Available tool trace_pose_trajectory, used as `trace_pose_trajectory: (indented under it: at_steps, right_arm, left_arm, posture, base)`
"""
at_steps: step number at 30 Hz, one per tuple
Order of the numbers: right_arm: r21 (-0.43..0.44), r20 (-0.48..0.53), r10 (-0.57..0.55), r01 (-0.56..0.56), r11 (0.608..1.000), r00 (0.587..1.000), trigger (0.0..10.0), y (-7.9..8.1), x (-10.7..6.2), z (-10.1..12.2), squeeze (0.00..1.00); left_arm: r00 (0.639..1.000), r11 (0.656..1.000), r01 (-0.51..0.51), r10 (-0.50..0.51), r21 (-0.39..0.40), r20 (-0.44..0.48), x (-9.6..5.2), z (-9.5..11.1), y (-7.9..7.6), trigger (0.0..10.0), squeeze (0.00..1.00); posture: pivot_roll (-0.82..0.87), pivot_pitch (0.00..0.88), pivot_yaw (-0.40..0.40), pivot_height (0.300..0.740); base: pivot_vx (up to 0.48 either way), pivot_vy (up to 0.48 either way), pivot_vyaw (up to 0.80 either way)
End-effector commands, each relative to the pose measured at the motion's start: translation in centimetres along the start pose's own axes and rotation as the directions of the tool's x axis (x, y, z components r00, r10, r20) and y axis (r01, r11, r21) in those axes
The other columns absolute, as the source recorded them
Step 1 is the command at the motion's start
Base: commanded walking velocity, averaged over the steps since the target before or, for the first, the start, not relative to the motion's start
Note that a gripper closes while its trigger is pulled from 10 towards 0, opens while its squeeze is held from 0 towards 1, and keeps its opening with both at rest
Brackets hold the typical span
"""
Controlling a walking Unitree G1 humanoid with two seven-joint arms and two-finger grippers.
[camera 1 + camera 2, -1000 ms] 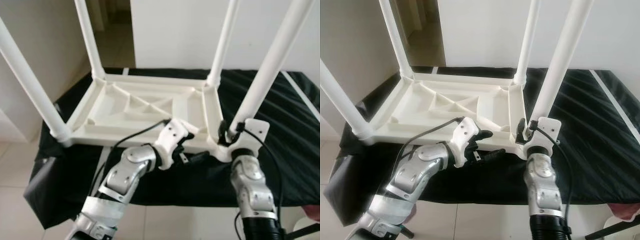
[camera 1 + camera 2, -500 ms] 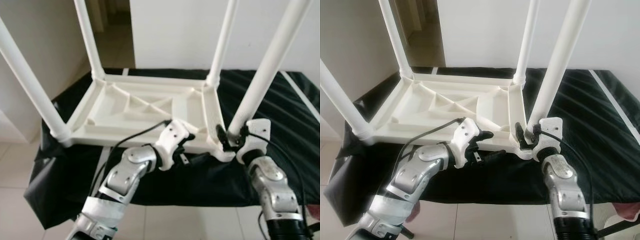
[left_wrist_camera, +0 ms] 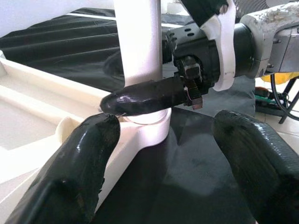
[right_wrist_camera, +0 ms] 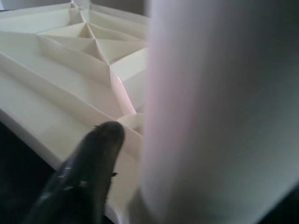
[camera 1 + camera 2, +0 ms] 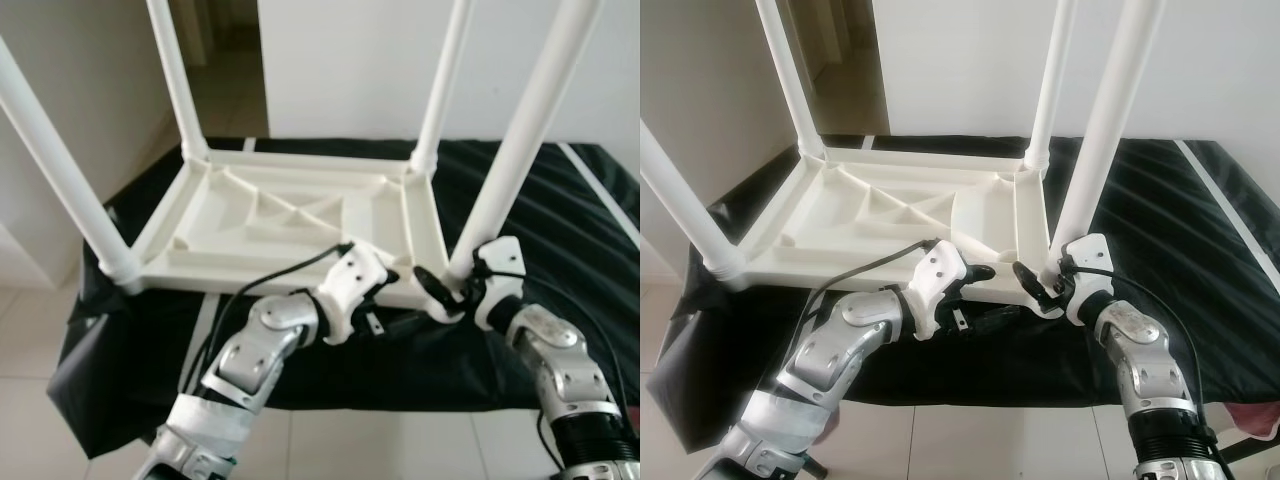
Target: Building children table
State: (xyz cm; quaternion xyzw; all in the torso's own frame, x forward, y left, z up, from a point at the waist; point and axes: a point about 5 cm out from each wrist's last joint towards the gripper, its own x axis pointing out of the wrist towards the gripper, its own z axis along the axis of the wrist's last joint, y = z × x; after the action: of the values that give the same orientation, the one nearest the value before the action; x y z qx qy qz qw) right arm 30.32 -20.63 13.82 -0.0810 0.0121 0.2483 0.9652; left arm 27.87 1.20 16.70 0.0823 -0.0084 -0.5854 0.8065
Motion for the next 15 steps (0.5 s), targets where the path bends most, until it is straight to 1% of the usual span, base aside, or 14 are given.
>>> trace_pose_trajectory:
  at_steps: [1,6,9,10,12,13,15]
  right_arm:
    - [0.003,-0.020,0.067,-0.067,0.998,0.998,0.0,0.86,0.41,-0.65,0.00]
    - [0.005,-0.024,0.062,-0.062,0.998,0.998,0.0,0.65,0.26,-0.89,0.00]
    - [0.016,-0.027,0.036,-0.036,0.999,0.999,0.0,0.48,0.11,-1.03,0.00]
    - [0.022,-0.030,0.015,-0.014,1.000,0.999,4.0,0.35,0.01,-1.09,0.00]
    - [0.025,-0.033,0.001,-0.001,1.000,0.999,4.0,0.26,-0.05,-1.14,0.00]
    - [0.035,-0.035,-0.024,0.025,0.999,0.999,10.0,0.07,-0.10,-1.19,0.00]
    - [0.042,-0.035,-0.039,0.041,0.998,0.999,10.0,-0.05,-0.14,-1.22,0.00]
  left_arm:
    - [1.000,1.000,-0.015,0.015,0.012,0.004,-0.17,0.05,0.00,10.0,0.00]
    - [1.000,1.000,-0.017,0.017,0.014,0.005,-0.06,0.09,-0.02,10.0,0.00]
    - [1.000,1.000,-0.017,0.017,0.014,0.005,-0.06,0.05,-0.05,10.0,0.00]
    - [1.000,1.000,-0.017,0.017,0.014,0.005,-0.06,0.03,-0.07,10.0,0.00]
    - [1.000,1.000,-0.017,0.017,0.013,0.005,-0.06,0.01,-0.09,10.0,0.00]
    - [1.000,1.000,-0.017,0.017,0.012,0.006,-0.06,-0.03,-0.10,10.0,0.00]
    - [1.000,1.000,-0.016,0.016,0.011,0.006,-0.07,-0.05,-0.12,10.0,0.00]
  posture:
    - [0.02,0.000,-0.024,0.740]
    - [0.02,0.000,-0.028,0.740]
    - [0.02,0.000,-0.030,0.740]
    - [0.02,0.000,-0.030,0.740]
    - [0.02,0.000,-0.030,0.740]
    - [0.02,0.000,-0.030,0.740]
    - [0.02,0.000,-0.030,0.740]
  base:
    - [0.000,0.000,0.00]
    - [0.000,0.000,0.00]
    - [0.000,0.000,0.00]
    - [0.000,0.000,0.00]
    - [0.000,0.000,0.00]
    - [0.000,0.000,0.00]
    - [0.000,0.000,0.00]
